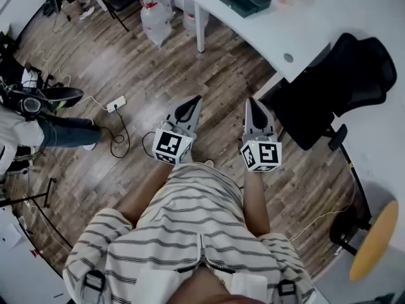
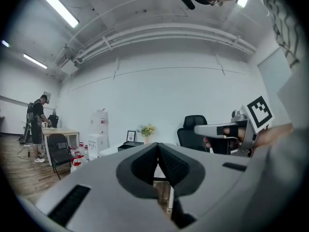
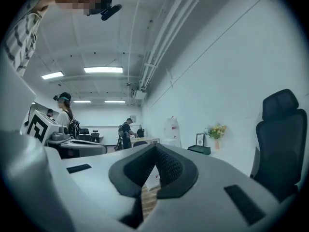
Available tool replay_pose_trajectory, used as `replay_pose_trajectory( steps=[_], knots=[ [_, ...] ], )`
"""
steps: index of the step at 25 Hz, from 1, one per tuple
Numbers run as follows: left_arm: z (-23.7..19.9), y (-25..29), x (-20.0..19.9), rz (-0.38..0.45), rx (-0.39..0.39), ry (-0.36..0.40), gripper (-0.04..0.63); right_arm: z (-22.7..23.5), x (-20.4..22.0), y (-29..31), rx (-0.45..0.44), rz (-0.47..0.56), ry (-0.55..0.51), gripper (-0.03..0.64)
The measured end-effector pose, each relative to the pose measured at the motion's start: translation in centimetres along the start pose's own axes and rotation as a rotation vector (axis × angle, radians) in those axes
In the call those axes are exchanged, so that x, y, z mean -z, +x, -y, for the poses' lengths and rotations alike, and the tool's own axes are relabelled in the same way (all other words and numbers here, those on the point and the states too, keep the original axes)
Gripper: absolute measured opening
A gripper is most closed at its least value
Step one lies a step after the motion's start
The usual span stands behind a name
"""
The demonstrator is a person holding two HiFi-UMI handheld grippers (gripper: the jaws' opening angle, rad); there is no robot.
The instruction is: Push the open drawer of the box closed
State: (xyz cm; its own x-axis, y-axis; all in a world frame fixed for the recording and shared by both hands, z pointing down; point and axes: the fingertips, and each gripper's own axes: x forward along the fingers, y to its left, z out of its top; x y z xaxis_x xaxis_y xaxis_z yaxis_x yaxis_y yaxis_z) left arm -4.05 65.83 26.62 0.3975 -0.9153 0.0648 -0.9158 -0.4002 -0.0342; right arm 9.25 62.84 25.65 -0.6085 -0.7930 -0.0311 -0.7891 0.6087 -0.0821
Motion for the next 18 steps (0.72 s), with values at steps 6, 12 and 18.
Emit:
replay_pose_trajectory(
  steps=[6, 12, 18],
  knots=[
    [-1.0, 3.5, 0.2, 0.001, -0.001, -0.024, -0.003, 1.7, 0.3, 2.7, -0.007, -0.019, -0.036, 0.009],
    [-4.9, 9.1, 1.2, -0.010, 0.011, -0.067, -0.002, 4.8, 1.4, 8.5, 0.004, -0.033, 0.042, 0.009],
    [-10.8, 16.8, 1.7, -0.031, 0.043, -0.090, -0.002, 8.1, 2.0, 16.5, 0.057, -0.049, 0.062, 0.009]
  ],
)
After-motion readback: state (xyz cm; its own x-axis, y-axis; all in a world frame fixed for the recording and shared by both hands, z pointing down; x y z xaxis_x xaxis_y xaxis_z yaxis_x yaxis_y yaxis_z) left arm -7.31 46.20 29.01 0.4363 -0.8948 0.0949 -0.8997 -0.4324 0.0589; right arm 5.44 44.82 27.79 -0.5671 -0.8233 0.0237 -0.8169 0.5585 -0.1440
